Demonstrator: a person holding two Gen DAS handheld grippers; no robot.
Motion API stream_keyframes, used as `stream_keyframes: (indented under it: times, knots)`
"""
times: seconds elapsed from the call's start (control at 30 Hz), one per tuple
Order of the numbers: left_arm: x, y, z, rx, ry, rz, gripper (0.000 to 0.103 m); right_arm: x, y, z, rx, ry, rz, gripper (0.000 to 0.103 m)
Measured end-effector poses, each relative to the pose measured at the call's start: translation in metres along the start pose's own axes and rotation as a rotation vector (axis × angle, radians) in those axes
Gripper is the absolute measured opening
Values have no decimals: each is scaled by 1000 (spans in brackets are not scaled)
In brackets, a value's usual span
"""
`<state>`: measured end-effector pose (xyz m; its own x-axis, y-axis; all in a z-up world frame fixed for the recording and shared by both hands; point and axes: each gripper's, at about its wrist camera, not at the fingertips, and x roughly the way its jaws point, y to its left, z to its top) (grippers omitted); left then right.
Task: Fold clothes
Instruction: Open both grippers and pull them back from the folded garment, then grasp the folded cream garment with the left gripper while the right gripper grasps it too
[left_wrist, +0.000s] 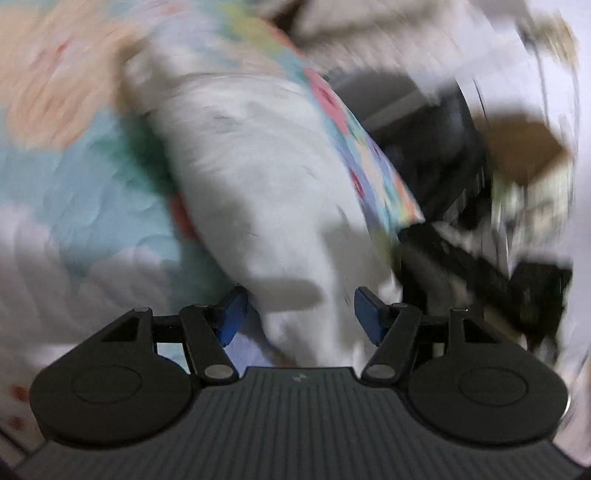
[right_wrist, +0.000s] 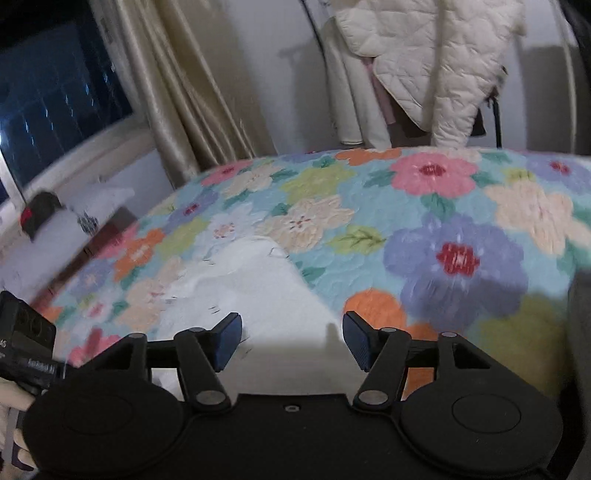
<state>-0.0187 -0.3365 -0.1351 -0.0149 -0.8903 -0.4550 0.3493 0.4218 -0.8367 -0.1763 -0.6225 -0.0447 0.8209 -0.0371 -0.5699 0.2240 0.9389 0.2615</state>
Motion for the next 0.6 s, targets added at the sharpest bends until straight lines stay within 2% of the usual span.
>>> stream_keyframes:
  times: [0.03,0.17,0.23,0.3,0.33,0.37,0.43,0.5,0.6]
  knots:
    - [3,7,-2,-36,-23,-21,65,5,-5,2,5,8,4,66]
    - [13,14,-8,-45,-75,-90,66,29,-42,-4,161,35,79,66]
    - [18,13,-8,-42,-86,-117,66,40,-56,-16,228,60,77,66]
    - [23,9,-10,-30,-93,-130,61,43,-59,-26,245,71,45,66]
    - [25,4,-12,-6,-89,-113,38,41,-56,-29,240,69,37,66]
    - [26,-1,-12,18,-87,-98,22,38,-52,-31,228,66,28,66]
    - [26,-12,-10,62,-85,-79,16,23,-41,-29,170,43,20,66]
    - [21,-28,-6,136,-82,-61,15,7,-29,-27,105,15,16,66]
    - [11,-57,2,250,-85,-75,15,-11,-18,-30,70,-29,65,66]
